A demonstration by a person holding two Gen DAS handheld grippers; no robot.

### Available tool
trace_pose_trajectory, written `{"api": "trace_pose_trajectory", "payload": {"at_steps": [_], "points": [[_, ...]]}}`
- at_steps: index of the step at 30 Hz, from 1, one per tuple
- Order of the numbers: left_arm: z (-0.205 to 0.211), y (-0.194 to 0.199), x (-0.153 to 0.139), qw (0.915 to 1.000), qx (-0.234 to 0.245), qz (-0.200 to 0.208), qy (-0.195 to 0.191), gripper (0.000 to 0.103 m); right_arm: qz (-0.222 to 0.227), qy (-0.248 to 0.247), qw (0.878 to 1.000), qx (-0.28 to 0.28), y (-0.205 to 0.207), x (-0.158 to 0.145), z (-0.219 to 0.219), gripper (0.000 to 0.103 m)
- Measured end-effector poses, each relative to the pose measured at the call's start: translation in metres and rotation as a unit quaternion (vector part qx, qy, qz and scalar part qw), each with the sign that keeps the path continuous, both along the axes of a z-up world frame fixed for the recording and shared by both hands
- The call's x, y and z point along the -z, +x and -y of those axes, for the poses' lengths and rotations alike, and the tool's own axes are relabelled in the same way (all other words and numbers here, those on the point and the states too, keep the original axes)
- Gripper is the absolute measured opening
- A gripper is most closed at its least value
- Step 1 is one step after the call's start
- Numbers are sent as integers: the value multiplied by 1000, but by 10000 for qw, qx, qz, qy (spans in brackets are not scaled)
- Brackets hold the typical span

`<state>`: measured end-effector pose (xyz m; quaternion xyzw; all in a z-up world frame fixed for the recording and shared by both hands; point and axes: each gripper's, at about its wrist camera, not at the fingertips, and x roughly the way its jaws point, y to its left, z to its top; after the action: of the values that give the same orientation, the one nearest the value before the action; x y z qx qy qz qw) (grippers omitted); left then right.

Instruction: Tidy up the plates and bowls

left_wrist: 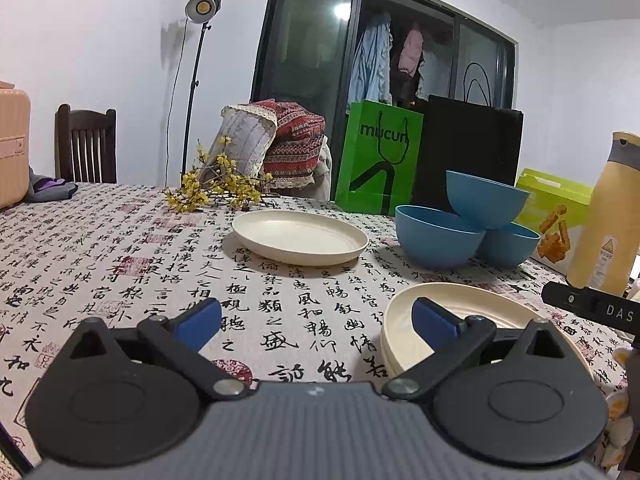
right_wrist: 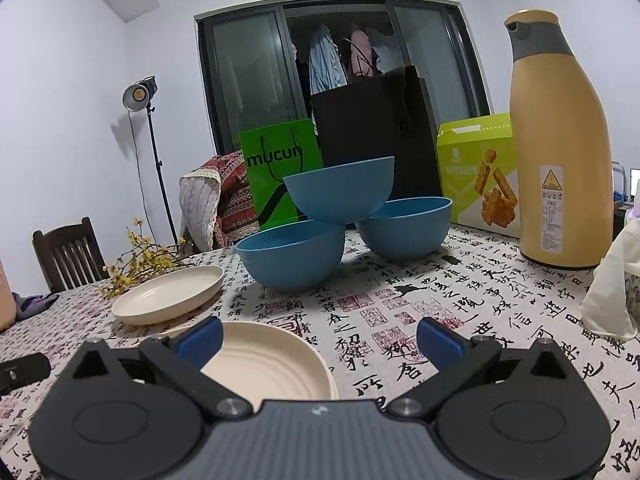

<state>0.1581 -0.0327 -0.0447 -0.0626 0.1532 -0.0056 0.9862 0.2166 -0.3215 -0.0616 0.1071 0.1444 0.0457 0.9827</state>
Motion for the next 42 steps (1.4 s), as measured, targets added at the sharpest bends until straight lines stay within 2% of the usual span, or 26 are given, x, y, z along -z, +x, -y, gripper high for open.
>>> {"api": "trace_pose_trajectory", "payload": {"at_steps": [22,27,31,35,42], "points": [[1,-6,0,9998,56,154,73,103,171,63,9998,-128,-4,0,3,103],[4,-8,-3,9996,-88,187,167,103,221,-163,9996,-120,-7,-1,-4,103],[0,-4,-11,10000,78,-11,-35,103,156,-245,9992,-268,-5,-5,-7,103],[0,-8,-28,9998,164,113,12,103,141,-55,9990,-423,-1,-14,-3,103],[-11,2,-58,9996,236,81,-148,103,235,47,9978,-621,4,-47,-5,103]]}}
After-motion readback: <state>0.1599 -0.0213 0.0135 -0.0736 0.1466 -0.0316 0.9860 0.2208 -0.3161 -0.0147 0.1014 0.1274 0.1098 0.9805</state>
